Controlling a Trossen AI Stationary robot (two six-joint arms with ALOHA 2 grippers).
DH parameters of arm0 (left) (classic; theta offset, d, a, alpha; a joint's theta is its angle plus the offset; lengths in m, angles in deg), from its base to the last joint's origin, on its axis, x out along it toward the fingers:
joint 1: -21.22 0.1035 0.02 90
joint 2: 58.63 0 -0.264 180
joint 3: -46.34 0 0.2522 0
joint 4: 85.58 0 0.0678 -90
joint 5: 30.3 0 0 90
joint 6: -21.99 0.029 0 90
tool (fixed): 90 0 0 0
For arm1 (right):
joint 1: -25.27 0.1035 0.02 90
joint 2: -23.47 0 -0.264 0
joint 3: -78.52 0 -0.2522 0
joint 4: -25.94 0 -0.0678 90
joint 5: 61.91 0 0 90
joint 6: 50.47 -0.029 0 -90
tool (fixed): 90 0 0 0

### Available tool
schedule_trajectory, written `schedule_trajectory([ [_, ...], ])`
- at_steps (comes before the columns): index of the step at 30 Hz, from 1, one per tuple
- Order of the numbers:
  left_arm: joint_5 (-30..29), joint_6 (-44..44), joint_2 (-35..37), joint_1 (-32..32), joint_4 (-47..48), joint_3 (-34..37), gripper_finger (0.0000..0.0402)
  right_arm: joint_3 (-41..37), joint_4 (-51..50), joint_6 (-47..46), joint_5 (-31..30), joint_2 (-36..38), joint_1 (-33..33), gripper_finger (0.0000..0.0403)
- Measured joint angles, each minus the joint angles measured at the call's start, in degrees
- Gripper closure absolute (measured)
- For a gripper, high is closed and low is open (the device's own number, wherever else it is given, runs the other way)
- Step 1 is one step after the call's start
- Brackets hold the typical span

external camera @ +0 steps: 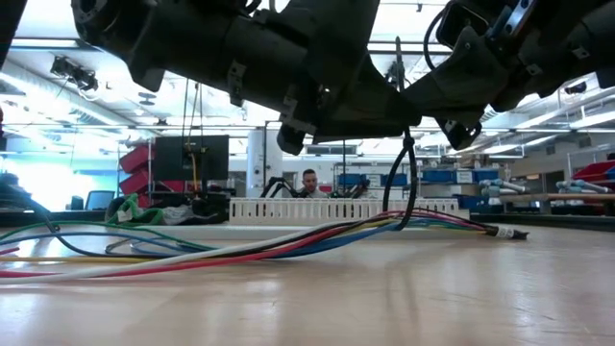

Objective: Ziptie cables
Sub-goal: Wrap the black zip tie around the cables

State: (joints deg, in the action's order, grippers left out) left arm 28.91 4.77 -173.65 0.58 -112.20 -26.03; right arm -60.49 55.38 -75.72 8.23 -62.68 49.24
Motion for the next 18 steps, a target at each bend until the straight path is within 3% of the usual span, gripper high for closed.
schedule_trajectory([
  [11, 0.0, -1.2, 0.0, 0.0, 0.0, 0.0, 0.0356, 0.0, 1.3, 1.5, -0.1, 0.0, 0.0, 0.0403],
  [18, 0.0, -1.2, -0.2, 0.0, 0.0, 0.0, 0.0373, 0.0, 2.2, 2.5, -1.2, 0.0, 0.0, 0.0403],
])
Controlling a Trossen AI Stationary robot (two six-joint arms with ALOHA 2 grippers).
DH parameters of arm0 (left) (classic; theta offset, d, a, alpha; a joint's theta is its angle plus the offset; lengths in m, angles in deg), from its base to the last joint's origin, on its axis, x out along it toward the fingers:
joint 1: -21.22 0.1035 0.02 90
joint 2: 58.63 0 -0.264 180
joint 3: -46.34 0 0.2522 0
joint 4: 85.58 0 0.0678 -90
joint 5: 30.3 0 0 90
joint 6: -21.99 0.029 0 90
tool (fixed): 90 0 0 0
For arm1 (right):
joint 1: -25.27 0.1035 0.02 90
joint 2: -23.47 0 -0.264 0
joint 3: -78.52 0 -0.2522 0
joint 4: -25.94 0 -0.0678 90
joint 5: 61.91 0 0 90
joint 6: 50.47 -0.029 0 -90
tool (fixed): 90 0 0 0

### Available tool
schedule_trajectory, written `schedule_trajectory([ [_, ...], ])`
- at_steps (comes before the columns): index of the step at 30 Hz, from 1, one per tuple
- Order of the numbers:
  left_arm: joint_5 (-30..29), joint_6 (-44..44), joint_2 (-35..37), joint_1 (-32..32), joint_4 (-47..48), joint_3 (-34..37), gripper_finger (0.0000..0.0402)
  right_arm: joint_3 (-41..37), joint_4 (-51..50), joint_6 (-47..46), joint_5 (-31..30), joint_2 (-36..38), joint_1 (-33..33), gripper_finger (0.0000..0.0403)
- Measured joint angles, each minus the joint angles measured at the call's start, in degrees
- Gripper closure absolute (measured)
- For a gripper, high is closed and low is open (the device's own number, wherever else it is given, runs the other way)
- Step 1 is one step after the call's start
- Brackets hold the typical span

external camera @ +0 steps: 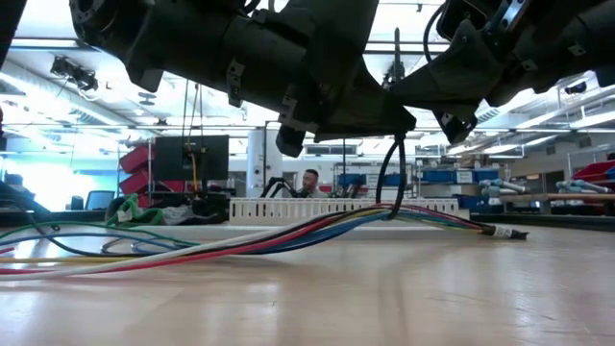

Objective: Ziptie cables
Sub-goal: Wrap the black zip tie around the cables

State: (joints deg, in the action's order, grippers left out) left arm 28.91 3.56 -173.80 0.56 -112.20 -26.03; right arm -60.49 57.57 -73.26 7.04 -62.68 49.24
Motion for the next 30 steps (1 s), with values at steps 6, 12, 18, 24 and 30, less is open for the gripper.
schedule_trajectory([
  [6, 0.0, 0.6, 0.0, 0.0, 0.0, 0.0, 0.0374, 0.0, 0.0, 0.0, 0.0, 0.0, 0.0, 0.0403],
  [12, -0.2, 1.6, 0.0, 0.0, 0.0, 0.0, 0.0390, 0.0, 0.0, 0.0, 0.0, 0.0, 0.0, 0.0403],
  [18, -0.5, 1.7, -0.1, 0.0, 0.0, 0.0, 0.0398, 0.0, 0.0, 0.0, -0.2, 0.0, 0.0, 0.0403],
  [24, -0.6, 1.7, -0.1, 0.0, 0.3, 0.0, 0.0400, 0.0, 0.0, 0.8, -0.6, 0.0, 0.0, 0.0403],
  [30, -1.0, 1.3, 0.0, -0.1, 0.8, -0.1, 0.0400, 0.0, -0.2, 3.0, -1.7, 1.1, -0.1, 0.0403],
])
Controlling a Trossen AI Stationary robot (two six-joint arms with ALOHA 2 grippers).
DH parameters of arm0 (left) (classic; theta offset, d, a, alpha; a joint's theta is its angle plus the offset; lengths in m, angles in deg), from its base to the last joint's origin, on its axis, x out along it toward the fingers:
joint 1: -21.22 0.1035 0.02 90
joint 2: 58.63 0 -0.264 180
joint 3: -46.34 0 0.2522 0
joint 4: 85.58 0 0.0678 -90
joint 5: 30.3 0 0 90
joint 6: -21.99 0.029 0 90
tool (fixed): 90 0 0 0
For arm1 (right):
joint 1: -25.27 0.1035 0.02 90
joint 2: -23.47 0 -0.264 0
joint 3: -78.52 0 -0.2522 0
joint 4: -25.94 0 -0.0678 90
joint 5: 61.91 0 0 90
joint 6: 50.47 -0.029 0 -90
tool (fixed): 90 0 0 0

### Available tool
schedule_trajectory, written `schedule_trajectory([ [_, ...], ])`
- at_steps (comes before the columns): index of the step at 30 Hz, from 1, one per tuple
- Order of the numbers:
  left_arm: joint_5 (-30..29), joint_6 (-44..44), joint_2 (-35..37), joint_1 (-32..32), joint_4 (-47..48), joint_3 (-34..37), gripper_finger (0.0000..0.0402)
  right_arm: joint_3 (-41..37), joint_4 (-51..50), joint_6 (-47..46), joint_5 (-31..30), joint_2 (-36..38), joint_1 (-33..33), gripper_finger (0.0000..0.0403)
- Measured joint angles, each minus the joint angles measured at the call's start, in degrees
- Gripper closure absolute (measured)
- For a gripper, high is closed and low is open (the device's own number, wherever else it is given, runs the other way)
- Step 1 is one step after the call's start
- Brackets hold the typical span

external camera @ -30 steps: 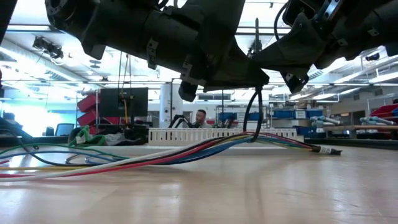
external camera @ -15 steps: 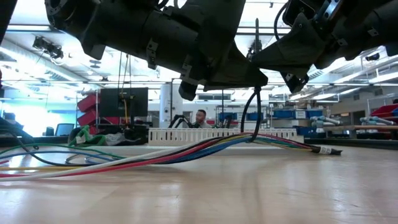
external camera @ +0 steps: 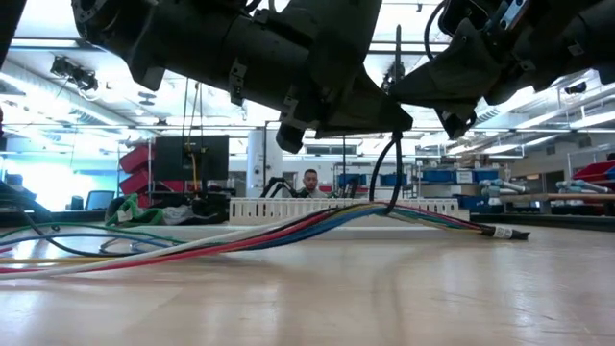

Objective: Ziptie cables
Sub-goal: Wrap the black zip tie around the cables

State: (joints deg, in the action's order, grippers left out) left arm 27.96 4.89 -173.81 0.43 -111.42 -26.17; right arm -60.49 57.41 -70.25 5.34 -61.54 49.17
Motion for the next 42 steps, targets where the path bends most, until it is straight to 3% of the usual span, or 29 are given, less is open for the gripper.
schedule_trajectory([
  [20, -0.1, -0.1, 0.1, -0.2, 0.2, 0.0, 0.0401, -0.1, 1.1, 4.1, -2.9, 0.9, -0.3, 0.0403],
  [30, -0.1, 0.2, 0.1, -0.2, -0.6, -0.1, 0.0400, -0.1, -4.9, 6.2, -4.1, 7.7, -0.2, 0.0403],
  [42, 0.3, 0.3, 0.0, -0.2, -0.3, 0.1, 0.0400, -0.1, -4.5, 7.2, -4.9, 8.0, -0.2, 0.0403],
])
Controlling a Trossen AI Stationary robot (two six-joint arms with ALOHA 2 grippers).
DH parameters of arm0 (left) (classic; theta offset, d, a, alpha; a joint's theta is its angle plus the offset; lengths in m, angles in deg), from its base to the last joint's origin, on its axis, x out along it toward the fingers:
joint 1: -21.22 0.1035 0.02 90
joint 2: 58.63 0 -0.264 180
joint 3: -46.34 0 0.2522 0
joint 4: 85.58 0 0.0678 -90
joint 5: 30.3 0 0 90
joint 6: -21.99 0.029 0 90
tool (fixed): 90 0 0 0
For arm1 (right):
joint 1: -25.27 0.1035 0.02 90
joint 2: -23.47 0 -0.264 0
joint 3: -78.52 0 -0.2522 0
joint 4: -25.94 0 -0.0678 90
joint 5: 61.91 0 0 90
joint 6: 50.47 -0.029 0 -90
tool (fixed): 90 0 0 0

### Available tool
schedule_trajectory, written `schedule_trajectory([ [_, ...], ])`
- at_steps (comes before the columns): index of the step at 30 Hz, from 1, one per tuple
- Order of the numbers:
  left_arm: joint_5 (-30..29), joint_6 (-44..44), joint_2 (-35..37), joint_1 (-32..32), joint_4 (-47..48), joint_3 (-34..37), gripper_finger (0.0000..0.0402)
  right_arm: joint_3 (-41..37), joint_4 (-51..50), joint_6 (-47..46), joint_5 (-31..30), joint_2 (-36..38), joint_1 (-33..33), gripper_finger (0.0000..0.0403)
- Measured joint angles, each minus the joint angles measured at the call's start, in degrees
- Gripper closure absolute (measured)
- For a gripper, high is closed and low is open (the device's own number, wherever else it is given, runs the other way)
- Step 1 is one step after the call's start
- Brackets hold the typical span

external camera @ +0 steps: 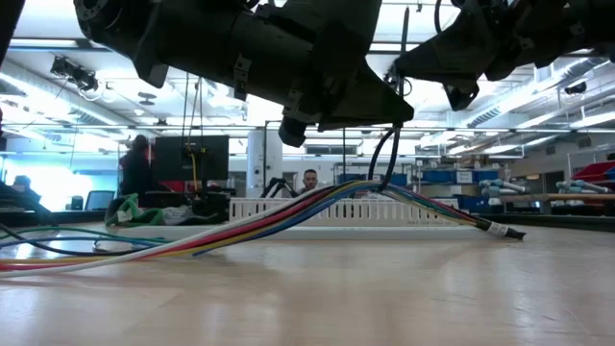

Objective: Ziptie cables
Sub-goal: Wrap the black zip tie around the cables

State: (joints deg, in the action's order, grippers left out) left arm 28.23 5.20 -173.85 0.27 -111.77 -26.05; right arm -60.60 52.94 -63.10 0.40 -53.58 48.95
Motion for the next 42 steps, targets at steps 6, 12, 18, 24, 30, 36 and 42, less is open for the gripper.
schedule_trajectory([
  [6, 0.0, 0.0, 0.0, 0.0, 0.0, 0.0, 0.0400, 0.0, 0.4, 0.7, -0.1, 0.4, 0.0, 0.0403],
  [12, 0.1, 0.0, 0.0, 0.0, -0.1, 0.0, 0.0400, 0.0, 1.3, 1.5, 0.1, 1.4, 0.3, 0.0403],
  [18, 0.5, 0.0, 0.0, -0.1, 0.0, 0.0, 0.0400, 0.0, 1.3, 1.9, -0.1, 2.1, 1.3, 0.0403],
  [24, 0.4, 0.0, -0.1, -0.1, 0.0, 0.0, 0.0400, 0.0, 1.4, 2.2, -0.2, 2.2, 1.4, 0.0403],
  [30, 0.3, 0.0, -0.1, -0.1, 0.0, 0.0, 0.0400, 0.1, 1.3, 2.2, -0.2, 3.0, 1.4, 0.0402],
  [36, 0.1, 0.0, -0.1, -0.1, 0.0, 0.0, 0.0400, 0.1, 0.2, 2.3, -0.2, 4.3, 1.4, 0.0402],
  [42, 0.8, 1.1, -0.4, -0.2, 1.0, 0.3, 0.0391, 0.4, 1.6, 2.2, -0.6, 4.7, 1.4, 0.0402],
])
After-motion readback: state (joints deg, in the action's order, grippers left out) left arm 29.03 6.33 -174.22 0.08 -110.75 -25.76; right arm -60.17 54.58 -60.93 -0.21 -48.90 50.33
